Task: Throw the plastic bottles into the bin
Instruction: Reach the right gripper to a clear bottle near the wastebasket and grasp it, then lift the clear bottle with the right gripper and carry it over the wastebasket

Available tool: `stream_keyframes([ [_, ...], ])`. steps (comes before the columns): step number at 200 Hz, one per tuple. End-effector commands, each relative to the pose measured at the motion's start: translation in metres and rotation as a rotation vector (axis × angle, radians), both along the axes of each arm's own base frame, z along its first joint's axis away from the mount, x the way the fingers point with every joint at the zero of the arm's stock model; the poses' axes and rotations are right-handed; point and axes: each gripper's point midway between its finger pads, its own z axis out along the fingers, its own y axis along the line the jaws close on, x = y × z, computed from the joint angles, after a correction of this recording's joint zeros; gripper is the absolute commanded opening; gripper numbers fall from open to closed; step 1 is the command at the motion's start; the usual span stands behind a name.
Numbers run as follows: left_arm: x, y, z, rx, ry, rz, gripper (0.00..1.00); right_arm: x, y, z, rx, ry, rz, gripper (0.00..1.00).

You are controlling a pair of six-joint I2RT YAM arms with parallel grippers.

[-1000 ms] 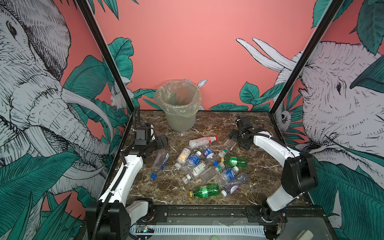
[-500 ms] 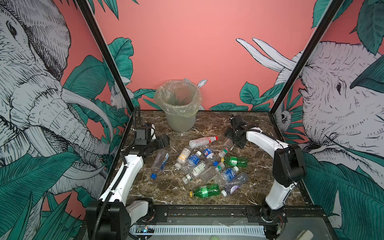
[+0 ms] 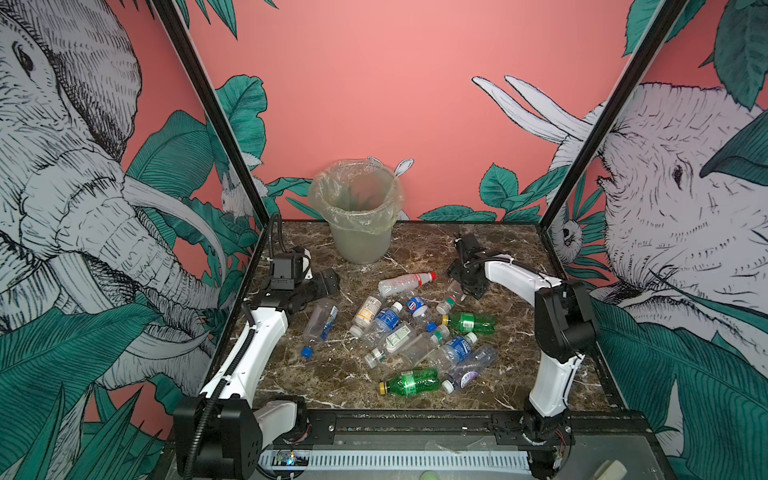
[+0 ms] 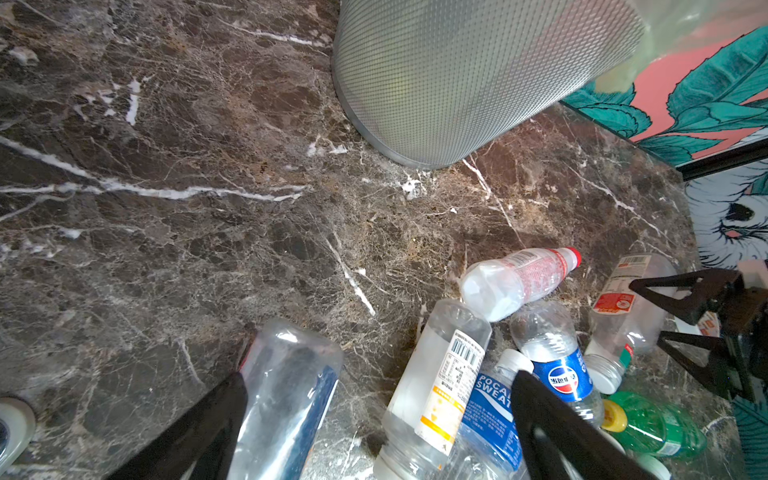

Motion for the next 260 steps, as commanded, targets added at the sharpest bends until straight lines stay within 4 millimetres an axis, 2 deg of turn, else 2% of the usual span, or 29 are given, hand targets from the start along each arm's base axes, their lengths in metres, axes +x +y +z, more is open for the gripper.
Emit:
stream_keyframes([
  [1,-0.001,0.001,-0.006,-0.016,0.008,0.015,0.99,0.009,0.004,0.002,-0.007,-0.019,-0.01,0.88],
  [15,-0.001,-0.001,-0.011,-0.031,0.016,0.016,0.99,0.013,0.006,0.001,-0.001,-0.027,0.006,0.84],
  [49,-0.001,-0.002,-0.019,-0.042,0.035,0.019,0.99,0.014,0.006,-0.01,-0.008,-0.016,0.002,0.83],
  [73,-0.001,-0.002,-0.022,-0.046,0.047,0.023,0.99,0.015,0.011,-0.017,0.016,-0.006,0.009,0.76],
  [97,-0.002,-0.001,-0.026,-0.046,0.063,0.028,0.99,0.021,0.021,-0.015,0.066,-0.04,0.037,0.67],
  [145,-0.002,-0.002,-0.031,-0.061,0.073,0.039,0.99,0.023,0.022,-0.016,0.108,-0.039,0.039,0.54],
  [196,0.0,-0.002,-0.025,-0.061,0.064,0.039,0.99,0.035,0.033,0.017,0.182,-0.148,0.07,0.52],
  [260,-0.002,-0.002,-0.022,-0.072,0.059,0.047,0.99,0.044,0.048,0.069,0.277,-0.286,0.144,0.51],
])
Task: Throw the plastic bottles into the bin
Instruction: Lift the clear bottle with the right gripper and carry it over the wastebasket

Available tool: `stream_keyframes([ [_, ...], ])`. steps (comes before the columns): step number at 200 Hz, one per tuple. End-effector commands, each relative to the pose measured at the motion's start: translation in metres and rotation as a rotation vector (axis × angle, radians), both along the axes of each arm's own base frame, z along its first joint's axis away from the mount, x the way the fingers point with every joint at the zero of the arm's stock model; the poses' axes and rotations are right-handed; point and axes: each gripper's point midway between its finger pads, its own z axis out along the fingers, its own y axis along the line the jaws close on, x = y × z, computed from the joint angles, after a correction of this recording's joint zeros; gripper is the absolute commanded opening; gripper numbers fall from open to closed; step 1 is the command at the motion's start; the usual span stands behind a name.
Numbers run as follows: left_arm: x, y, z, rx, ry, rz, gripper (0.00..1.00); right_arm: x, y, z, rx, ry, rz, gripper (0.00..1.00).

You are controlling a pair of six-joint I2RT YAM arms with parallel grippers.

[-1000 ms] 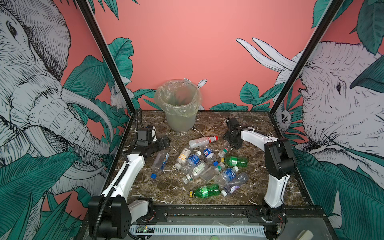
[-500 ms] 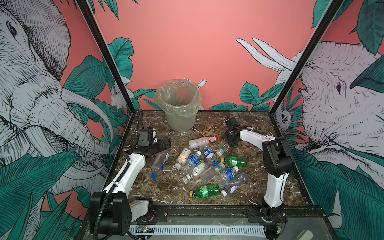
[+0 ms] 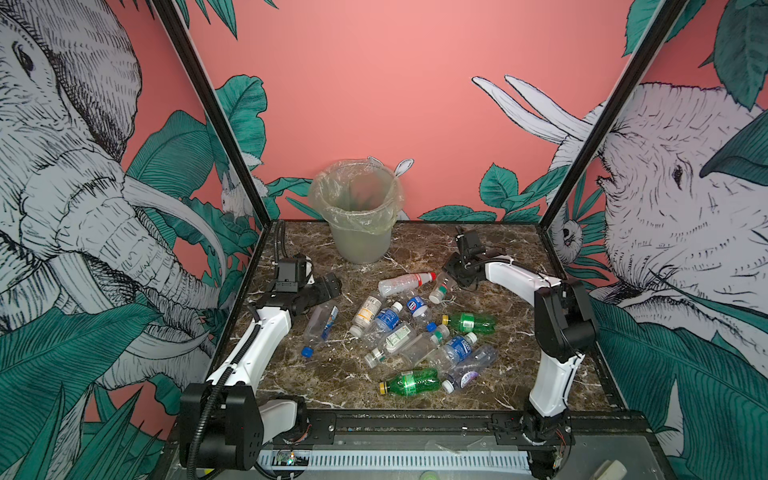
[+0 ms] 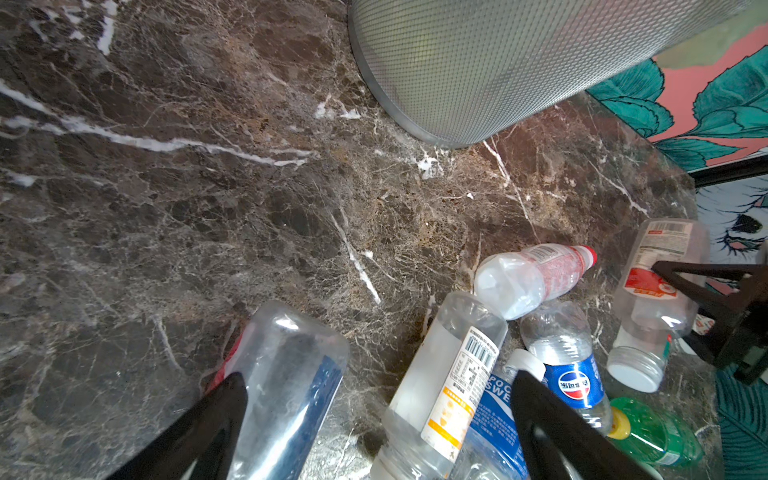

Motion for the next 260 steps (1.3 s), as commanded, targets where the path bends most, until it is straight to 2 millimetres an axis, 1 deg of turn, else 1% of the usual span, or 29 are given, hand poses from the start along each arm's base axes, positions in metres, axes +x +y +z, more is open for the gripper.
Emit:
stream_keyframes([
  [1,-0.001,0.001,0.008,-0.019,-0.015,0.011,0.99,0.008,0.006,0.038,0.06,-0.108,0.03,0.51],
  [12,-0.001,0.001,0.009,-0.017,-0.018,0.013,0.99,0.009,0.01,0.047,0.082,-0.135,0.042,0.51],
  [31,-0.001,0.001,0.009,-0.018,-0.02,0.016,0.99,0.01,0.017,0.063,0.129,-0.182,0.064,0.47],
  [58,-0.001,0.001,0.01,-0.022,-0.023,0.016,0.99,0.012,0.027,0.089,0.192,-0.261,0.099,0.46],
  [113,-0.002,0.0,0.01,-0.03,-0.019,0.016,0.99,0.014,0.043,0.121,0.271,-0.359,0.167,0.46],
  [121,-0.002,0.0,0.011,-0.032,-0.024,0.017,0.99,0.017,0.048,0.137,0.298,-0.416,0.181,0.46],
  [122,-0.002,0.0,0.011,-0.032,-0.022,0.017,0.99,0.015,0.048,0.132,0.297,-0.409,0.181,0.46],
  [124,-0.002,0.0,0.011,-0.032,-0.023,0.018,0.99,0.014,0.048,0.128,0.298,-0.406,0.184,0.46],
  [128,-0.003,0.0,0.011,-0.034,-0.024,0.019,0.99,0.013,0.049,0.13,0.303,-0.419,0.185,0.46],
  [176,-0.005,0.001,0.012,-0.028,-0.024,0.018,0.99,0.01,0.069,0.168,0.339,-0.559,0.28,0.46],
  [209,-0.006,0.001,0.013,-0.027,-0.027,0.02,0.99,0.004,0.08,0.2,0.403,-0.66,0.322,0.46],
  [248,-0.006,0.0,0.014,-0.036,-0.026,0.022,0.99,-0.008,0.096,0.248,0.45,-0.797,0.407,0.46],
  [260,-0.006,0.0,0.014,-0.042,-0.027,0.023,0.99,-0.013,0.101,0.255,0.448,-0.824,0.431,0.45],
])
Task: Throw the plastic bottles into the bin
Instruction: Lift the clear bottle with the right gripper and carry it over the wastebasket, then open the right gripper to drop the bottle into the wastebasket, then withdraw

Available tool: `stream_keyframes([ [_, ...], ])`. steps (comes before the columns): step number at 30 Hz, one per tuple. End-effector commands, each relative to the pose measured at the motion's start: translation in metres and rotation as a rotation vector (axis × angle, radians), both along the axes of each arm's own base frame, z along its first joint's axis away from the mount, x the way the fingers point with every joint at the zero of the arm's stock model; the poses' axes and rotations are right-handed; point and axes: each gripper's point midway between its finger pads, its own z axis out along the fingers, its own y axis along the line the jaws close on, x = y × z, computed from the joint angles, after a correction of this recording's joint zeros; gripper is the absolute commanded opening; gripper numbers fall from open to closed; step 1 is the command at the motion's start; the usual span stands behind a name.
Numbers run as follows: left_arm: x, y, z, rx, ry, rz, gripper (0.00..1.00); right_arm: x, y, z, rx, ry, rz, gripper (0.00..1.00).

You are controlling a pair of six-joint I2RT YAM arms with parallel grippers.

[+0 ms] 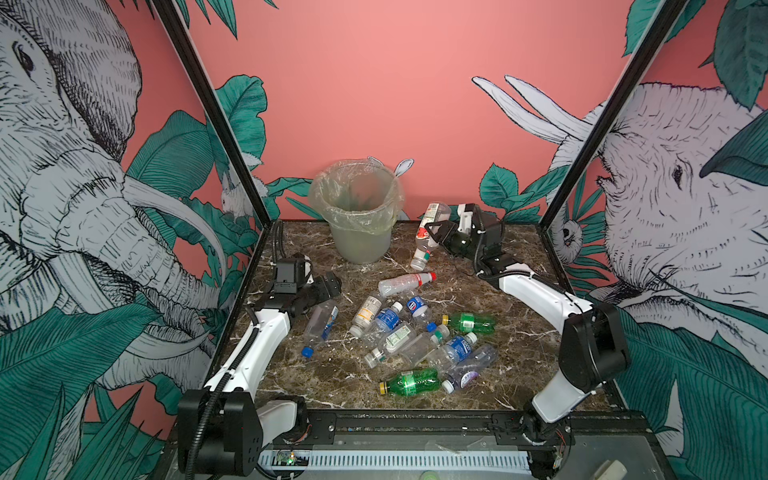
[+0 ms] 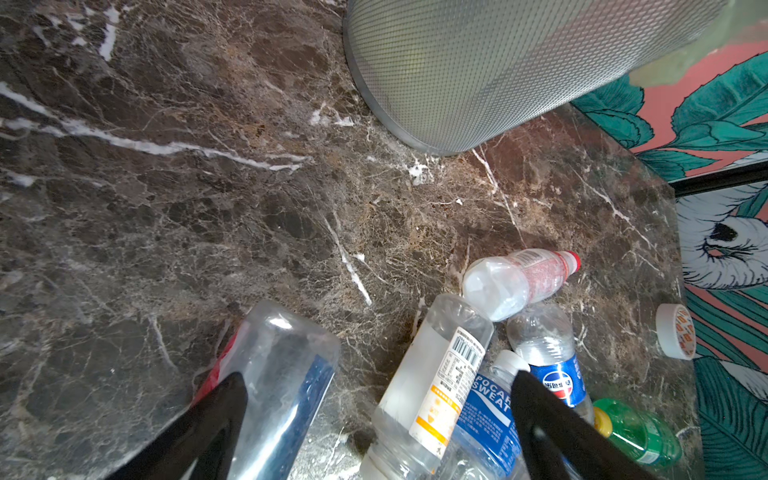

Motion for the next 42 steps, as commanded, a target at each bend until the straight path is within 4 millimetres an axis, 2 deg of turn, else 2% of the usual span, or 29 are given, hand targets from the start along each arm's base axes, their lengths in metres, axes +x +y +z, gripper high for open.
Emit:
stream_keyframes([
  [1,-0.004,0.0,0.005,-0.02,-0.007,0.011,0.99,-0.014,0.016,0.073,0.066,-0.221,0.07,0.45],
  [3,-0.004,0.0,0.004,-0.026,-0.007,0.009,0.99,-0.019,0.022,0.095,0.073,-0.287,0.099,0.45],
  [6,-0.004,0.0,0.003,-0.026,-0.004,0.011,0.99,-0.024,0.027,0.106,0.078,-0.321,0.124,0.45],
  [8,-0.004,-0.001,0.003,-0.029,-0.003,0.008,0.99,-0.027,0.027,0.106,0.079,-0.333,0.132,0.45],
  [9,-0.004,-0.001,0.003,-0.033,-0.001,0.008,0.99,-0.027,0.027,0.1,0.071,-0.327,0.134,0.45],
  [11,-0.006,-0.002,0.002,-0.037,0.003,0.004,0.99,-0.038,0.021,0.103,0.07,-0.353,0.131,0.46],
  [12,-0.006,-0.002,0.002,-0.037,0.003,0.004,0.99,-0.043,0.02,0.097,0.064,-0.35,0.131,0.46],
  [15,-0.007,-0.003,0.002,-0.039,0.002,0.003,0.99,-0.054,0.017,0.094,0.041,-0.369,0.124,0.46],
  [18,-0.006,-0.003,0.001,-0.043,0.0,0.005,0.99,-0.061,0.024,0.099,-0.006,-0.391,0.141,0.47],
  [20,-0.005,-0.004,0.001,-0.047,0.002,0.003,0.99,-0.063,0.033,0.11,-0.021,-0.416,0.157,0.47],
  [21,-0.005,-0.004,0.001,-0.048,0.004,0.001,0.99,-0.063,0.038,0.108,-0.029,-0.411,0.165,0.48],
  [22,-0.005,-0.005,0.002,-0.05,0.005,-0.002,0.99,-0.062,0.042,0.129,-0.019,-0.448,0.168,0.47],
  [25,-0.004,-0.005,0.003,-0.054,0.004,-0.003,0.99,-0.057,0.058,0.158,-0.007,-0.507,0.177,0.48],
  [26,-0.005,-0.005,0.004,-0.055,0.002,-0.003,0.99,-0.048,0.066,0.16,-0.012,-0.512,0.182,0.48],
  [30,-0.006,-0.006,0.007,-0.061,-0.004,-0.005,0.99,-0.017,0.092,0.188,-0.023,-0.571,0.16,0.48],
  [34,-0.008,-0.009,0.008,-0.08,0.002,-0.014,0.99,0.042,0.12,0.204,-0.047,-0.619,0.058,0.5],
  [35,-0.008,-0.009,0.008,-0.081,0.002,-0.015,0.99,0.059,0.126,0.205,-0.055,-0.624,0.024,0.55],
  [36,-0.009,-0.009,0.009,-0.08,0.0,-0.014,0.99,0.084,0.137,0.173,-0.088,-0.58,-0.002,0.64],
  [37,-0.009,-0.009,0.009,-0.082,0.0,-0.015,0.99,0.091,0.138,0.182,-0.054,-0.631,-0.036,0.76],
  [38,-0.01,-0.009,0.009,-0.083,0.0,-0.014,0.99,0.098,0.135,0.182,-0.014,-0.658,-0.078,0.9],
  [39,-0.01,-0.008,0.01,-0.082,-0.001,-0.011,0.99,0.102,0.128,0.186,0.012,-0.659,-0.115,0.99],
  [41,-0.011,-0.007,0.012,-0.081,-0.003,-0.01,0.99,0.1,0.122,0.198,0.02,-0.66,-0.121,0.99],
  [42,-0.011,-0.007,0.012,-0.079,-0.005,-0.011,0.99,0.1,0.12,0.196,0.004,-0.661,-0.13,0.99],
])
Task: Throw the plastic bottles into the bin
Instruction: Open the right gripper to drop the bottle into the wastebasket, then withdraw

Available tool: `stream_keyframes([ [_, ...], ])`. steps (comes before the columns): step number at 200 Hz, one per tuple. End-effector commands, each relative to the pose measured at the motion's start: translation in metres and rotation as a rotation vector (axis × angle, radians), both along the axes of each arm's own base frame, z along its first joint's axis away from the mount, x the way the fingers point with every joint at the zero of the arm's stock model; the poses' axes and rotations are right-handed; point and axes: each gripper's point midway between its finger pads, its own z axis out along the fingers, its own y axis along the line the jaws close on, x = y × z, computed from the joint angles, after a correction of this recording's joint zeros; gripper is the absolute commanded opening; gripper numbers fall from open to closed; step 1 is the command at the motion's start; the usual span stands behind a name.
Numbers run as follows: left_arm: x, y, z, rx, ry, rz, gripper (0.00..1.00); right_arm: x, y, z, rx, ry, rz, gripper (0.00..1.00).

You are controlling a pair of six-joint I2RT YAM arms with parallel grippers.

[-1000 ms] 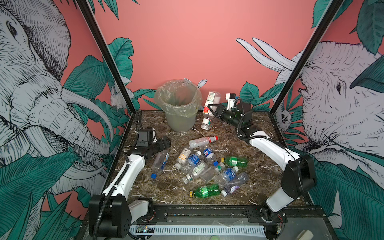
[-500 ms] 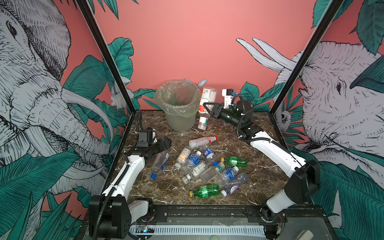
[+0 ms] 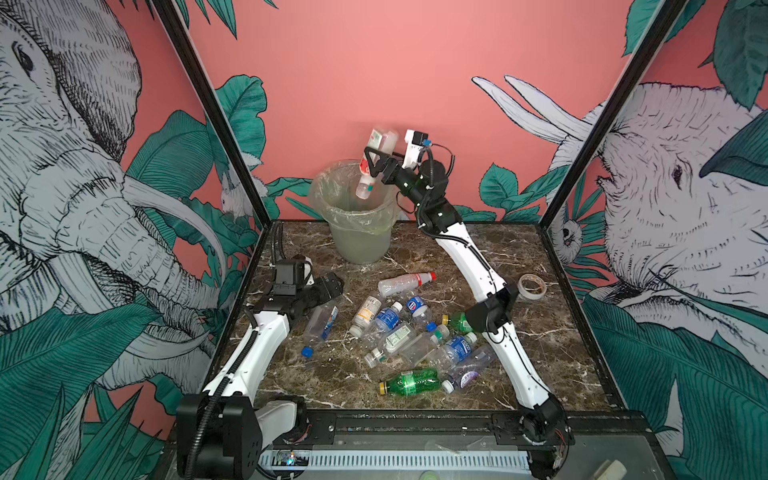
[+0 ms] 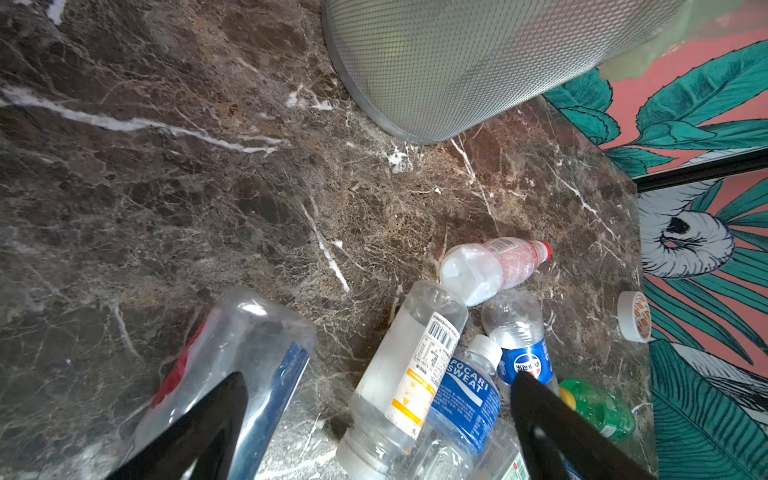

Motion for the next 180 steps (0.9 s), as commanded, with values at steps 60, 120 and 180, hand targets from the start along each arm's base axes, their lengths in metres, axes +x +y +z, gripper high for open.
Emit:
stream_keyframes([
  [60,-0.004,0.005,0.023,0.005,-0.057,0.014,0.99,-0.1,-0.038,0.116,-0.032,-0.186,0.116,0.99],
  [120,-0.011,0.008,0.038,0.031,-0.076,0.005,0.99,-0.152,-0.085,0.109,-0.095,-0.166,0.063,0.99],
  [180,-0.028,0.011,0.032,0.055,-0.044,-0.001,0.99,-0.171,-0.149,0.031,-0.189,-0.022,-0.08,0.99],
])
